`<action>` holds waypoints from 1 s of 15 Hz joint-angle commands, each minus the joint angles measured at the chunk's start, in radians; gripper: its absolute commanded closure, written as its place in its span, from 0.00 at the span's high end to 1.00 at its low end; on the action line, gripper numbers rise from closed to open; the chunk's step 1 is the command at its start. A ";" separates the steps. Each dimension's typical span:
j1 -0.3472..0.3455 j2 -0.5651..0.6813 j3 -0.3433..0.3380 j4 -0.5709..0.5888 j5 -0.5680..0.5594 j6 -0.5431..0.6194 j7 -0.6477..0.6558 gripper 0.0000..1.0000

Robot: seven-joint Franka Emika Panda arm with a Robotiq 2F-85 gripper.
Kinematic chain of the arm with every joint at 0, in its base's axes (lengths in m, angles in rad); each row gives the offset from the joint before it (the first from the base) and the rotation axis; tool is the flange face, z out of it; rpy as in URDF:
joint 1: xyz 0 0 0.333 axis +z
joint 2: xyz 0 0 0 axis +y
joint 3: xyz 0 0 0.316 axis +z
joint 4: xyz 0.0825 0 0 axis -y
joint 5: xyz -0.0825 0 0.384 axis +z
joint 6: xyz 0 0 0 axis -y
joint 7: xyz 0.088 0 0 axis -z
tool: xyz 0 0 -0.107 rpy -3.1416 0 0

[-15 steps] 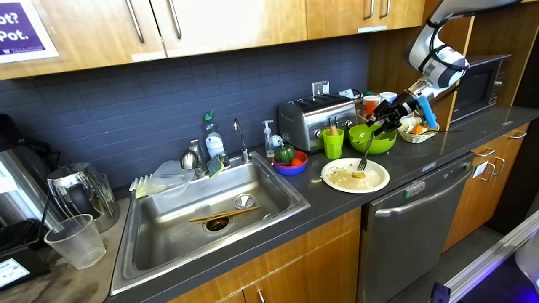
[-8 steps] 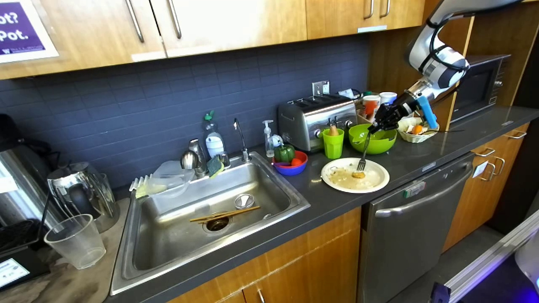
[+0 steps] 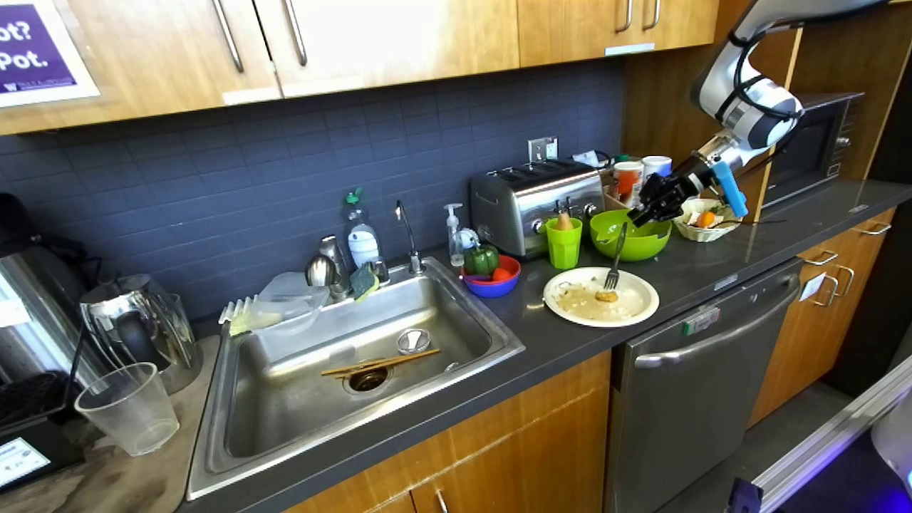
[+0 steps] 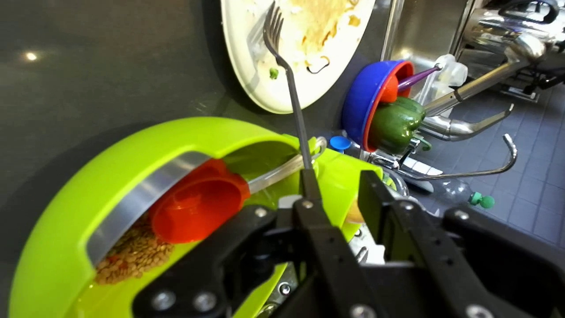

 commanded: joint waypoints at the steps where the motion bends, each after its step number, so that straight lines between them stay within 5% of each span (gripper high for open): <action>1: -0.006 -0.014 -0.008 -0.010 0.007 0.002 0.002 0.62; 6: 0.009 -0.005 0.007 0.004 0.016 0.009 0.005 0.97; 15: 0.029 0.008 0.032 0.013 0.015 0.009 0.011 1.00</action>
